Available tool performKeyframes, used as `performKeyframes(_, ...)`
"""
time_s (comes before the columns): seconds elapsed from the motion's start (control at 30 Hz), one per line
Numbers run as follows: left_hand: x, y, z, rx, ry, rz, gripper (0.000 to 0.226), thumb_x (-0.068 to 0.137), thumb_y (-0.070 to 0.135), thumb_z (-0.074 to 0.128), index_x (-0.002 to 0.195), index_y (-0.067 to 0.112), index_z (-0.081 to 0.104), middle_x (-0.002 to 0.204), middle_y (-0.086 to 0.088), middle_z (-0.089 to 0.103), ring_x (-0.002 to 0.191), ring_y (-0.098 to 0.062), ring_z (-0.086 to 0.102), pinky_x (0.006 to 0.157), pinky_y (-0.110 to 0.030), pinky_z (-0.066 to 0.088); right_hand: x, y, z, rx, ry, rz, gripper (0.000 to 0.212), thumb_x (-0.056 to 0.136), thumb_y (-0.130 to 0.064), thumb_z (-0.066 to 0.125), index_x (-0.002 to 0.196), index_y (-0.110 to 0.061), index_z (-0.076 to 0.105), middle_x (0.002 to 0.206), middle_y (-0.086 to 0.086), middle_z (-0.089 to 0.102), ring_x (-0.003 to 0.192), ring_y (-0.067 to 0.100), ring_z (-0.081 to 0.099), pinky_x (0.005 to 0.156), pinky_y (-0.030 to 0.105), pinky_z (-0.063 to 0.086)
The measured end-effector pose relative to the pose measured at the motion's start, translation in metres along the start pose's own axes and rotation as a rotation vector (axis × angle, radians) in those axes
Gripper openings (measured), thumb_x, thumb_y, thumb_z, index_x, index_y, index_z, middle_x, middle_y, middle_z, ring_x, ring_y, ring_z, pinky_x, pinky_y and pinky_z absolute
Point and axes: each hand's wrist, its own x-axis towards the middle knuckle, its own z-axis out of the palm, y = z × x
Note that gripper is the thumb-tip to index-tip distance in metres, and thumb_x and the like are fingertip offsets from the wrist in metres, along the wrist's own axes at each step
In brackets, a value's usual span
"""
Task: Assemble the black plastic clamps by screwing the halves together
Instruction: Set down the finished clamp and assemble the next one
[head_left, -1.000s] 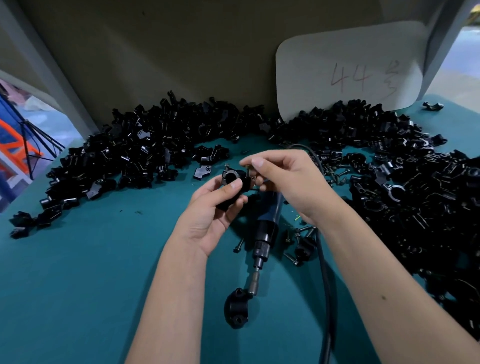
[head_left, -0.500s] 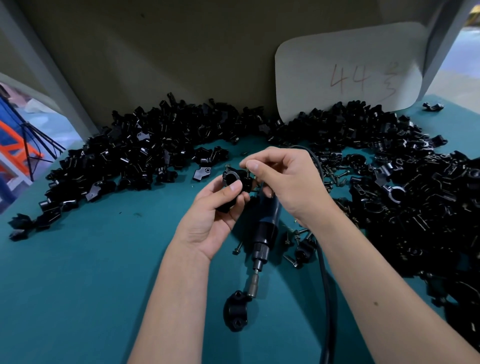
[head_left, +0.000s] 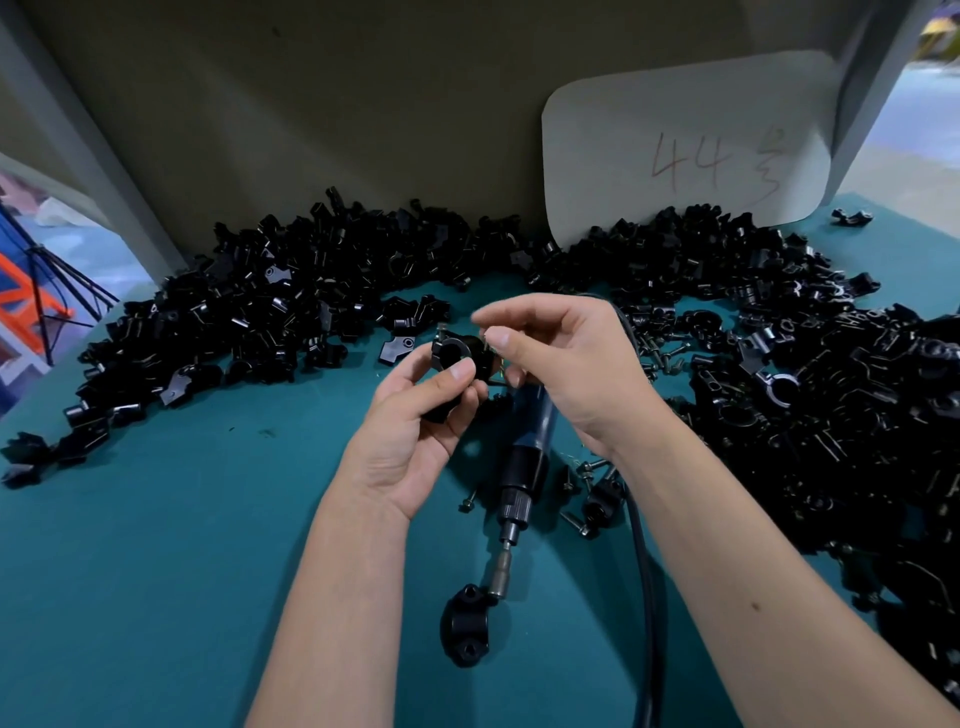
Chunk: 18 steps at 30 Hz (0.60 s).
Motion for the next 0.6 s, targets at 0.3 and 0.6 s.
performKeyframes(0.3,-0.0024,-0.0032,0.0004,-0.046,-0.008,-0.027,0.01,0.078,0.009,0.077,0.082,0.016,0.083,0.09,-0.006,0.075,0.075,-0.011,0.07,0.066,-0.015,0.057,-0.0007,0.0038,-0.0032,0.006,-0.065,0.046,0.019,0.095,-0.009,0.07,0.103,-0.021,0.083,0.099,0.024,0.073,0.079,0.019,0.06,0.067,0.027,0.053)
performKeyframes(0.6,-0.0026,-0.0059,0.0026,0.012,-0.043,-0.02,0.023,0.076,0.009,0.081,0.098,0.014,0.081,0.093,-0.006,0.073,0.075,-0.01,0.068,0.066,-0.015,0.057,-0.0012,0.0016,-0.0029,0.076,0.005,0.082,0.017,0.084,-0.013,0.085,0.072,-0.014,0.072,0.066,0.002,0.064,0.055,0.014,0.052,0.058,0.024,0.049)
